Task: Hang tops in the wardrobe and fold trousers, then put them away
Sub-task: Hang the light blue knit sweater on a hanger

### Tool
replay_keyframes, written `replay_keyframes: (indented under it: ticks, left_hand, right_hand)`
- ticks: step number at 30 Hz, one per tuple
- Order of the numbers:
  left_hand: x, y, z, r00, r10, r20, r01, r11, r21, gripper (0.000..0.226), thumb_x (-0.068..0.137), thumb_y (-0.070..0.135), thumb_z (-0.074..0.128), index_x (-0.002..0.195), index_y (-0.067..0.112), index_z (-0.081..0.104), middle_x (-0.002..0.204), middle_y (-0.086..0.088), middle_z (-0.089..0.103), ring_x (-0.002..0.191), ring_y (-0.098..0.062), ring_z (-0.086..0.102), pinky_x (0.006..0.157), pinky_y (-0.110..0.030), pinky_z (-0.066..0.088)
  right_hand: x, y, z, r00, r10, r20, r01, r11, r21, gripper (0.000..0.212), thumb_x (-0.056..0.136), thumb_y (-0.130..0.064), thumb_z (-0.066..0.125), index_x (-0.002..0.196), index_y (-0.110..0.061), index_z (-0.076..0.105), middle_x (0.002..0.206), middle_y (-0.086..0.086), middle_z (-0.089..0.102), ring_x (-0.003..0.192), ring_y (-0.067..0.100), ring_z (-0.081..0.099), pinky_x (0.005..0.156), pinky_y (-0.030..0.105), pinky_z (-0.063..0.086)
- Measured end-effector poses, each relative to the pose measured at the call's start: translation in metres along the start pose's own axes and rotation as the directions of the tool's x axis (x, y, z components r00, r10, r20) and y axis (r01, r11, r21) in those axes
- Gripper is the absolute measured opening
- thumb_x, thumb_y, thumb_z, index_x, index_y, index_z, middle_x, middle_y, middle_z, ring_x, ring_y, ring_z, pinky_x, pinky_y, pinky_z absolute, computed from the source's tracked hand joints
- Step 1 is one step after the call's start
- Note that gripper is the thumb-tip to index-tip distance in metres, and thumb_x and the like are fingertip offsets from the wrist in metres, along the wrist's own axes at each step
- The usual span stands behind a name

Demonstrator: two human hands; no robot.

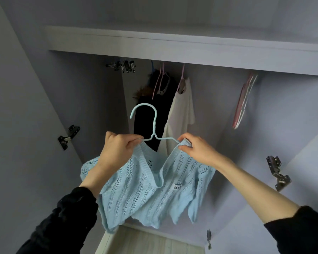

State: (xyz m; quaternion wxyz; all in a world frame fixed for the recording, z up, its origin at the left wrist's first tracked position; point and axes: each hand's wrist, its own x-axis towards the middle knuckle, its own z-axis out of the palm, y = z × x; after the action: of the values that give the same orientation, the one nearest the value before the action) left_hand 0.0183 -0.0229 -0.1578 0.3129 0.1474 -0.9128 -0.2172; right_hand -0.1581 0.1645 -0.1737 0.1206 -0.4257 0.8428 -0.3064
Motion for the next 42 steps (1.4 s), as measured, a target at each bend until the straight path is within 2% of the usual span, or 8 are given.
replay_keyframes:
  ticks: [4,8,19,23,31,34,39,42]
  left_hand:
    - [0.004,-0.019,-0.022,0.994,-0.071,-0.087,0.074,0.997,0.029,0.018,0.092,0.008,0.057,0.092,0.012,0.075,0.085,-0.001,0.074,0.057,-0.01,0.06,0.09,-0.056,0.044]
    - [0.008,-0.041,-0.042,0.978,-0.165,-0.128,0.181,0.976,0.123,0.019,0.093,0.009,0.054,0.094,0.011,0.074,0.098,-0.007,0.072,0.089,-0.03,0.067,0.096,-0.055,0.039]
    - [-0.016,-0.061,-0.01,0.859,-0.483,0.17,0.472,0.875,0.106,0.066,0.083,0.056,0.058,0.141,0.03,0.038,0.131,0.001,0.055,0.124,-0.026,0.048,0.108,-0.052,0.021]
    - [-0.022,-0.066,-0.004,0.844,-0.508,0.169,0.523,0.851,-0.053,0.04,0.084,0.037,0.067,0.11,0.009,0.057,0.099,-0.006,0.066,0.1,-0.031,0.06,0.101,-0.054,0.037]
    - [0.002,-0.068,-0.025,0.905,-0.413,-0.102,0.389,0.901,-0.194,0.01,0.094,0.018,0.055,0.086,0.022,0.06,0.059,-0.001,0.052,0.052,-0.015,0.043,0.065,-0.033,0.038]
    - [0.005,-0.071,-0.027,0.903,-0.395,-0.167,0.38,0.918,-0.114,0.011,0.095,0.012,0.052,0.095,0.016,0.062,0.058,0.009,0.053,0.052,-0.011,0.044,0.07,-0.029,0.034]
    - [0.005,-0.073,-0.032,0.9,-0.342,-0.272,0.372,0.926,0.068,0.016,0.094,0.016,0.052,0.103,0.017,0.065,0.066,0.006,0.055,0.07,-0.016,0.046,0.082,-0.027,0.018]
    - [0.004,-0.076,-0.03,0.916,-0.361,-0.175,0.384,0.915,0.123,0.016,0.093,0.028,0.056,0.102,0.019,0.067,0.062,0.006,0.057,0.064,-0.013,0.046,0.075,-0.023,0.015]
  right_hand:
    - [-0.002,0.015,-0.004,0.991,-0.029,-0.134,0.03,1.0,0.002,0.028,0.091,-0.015,0.06,0.065,-0.02,0.055,0.052,-0.015,0.048,0.049,-0.002,0.044,0.052,0.01,0.033]
    - [-0.005,0.036,-0.014,0.989,-0.031,-0.142,0.022,0.998,-0.066,0.016,0.088,-0.014,0.064,0.096,-0.003,0.071,0.078,0.001,0.059,0.072,0.018,0.057,0.069,0.027,0.039]
    - [-0.012,0.033,-0.049,0.939,0.071,-0.336,0.01,0.972,0.235,0.014,0.087,-0.009,0.064,0.099,-0.009,0.073,0.091,0.024,0.068,0.074,0.037,0.058,0.065,0.024,0.035]
    - [-0.016,0.048,-0.062,0.916,0.146,-0.373,-0.024,0.95,0.313,0.017,0.089,-0.013,0.062,0.102,-0.009,0.072,0.041,-0.01,0.041,0.035,0.008,0.028,0.04,0.012,0.023]
    - [-0.019,0.051,-0.062,0.953,0.086,-0.291,-0.026,0.978,0.206,0.033,0.085,-0.032,0.063,0.099,-0.004,0.073,0.066,0.013,0.06,0.053,0.008,0.035,0.052,0.02,0.027]
    - [-0.018,0.056,-0.063,0.966,0.063,-0.252,-0.024,0.988,0.154,0.032,0.086,-0.031,0.063,0.096,-0.003,0.073,0.094,0.034,0.063,0.08,0.028,0.065,0.069,0.029,0.039]
    - [-0.015,0.059,-0.06,0.981,0.017,-0.193,-0.012,1.0,0.029,0.026,0.084,-0.025,0.067,0.097,-0.004,0.074,0.076,-0.004,0.067,0.069,0.006,0.058,0.065,0.009,0.038]
    - [-0.013,0.061,-0.059,0.964,0.06,-0.26,-0.017,0.986,0.163,0.028,0.086,-0.024,0.066,0.097,0.0,0.072,0.08,0.019,0.07,0.075,0.02,0.067,0.064,0.021,0.037]
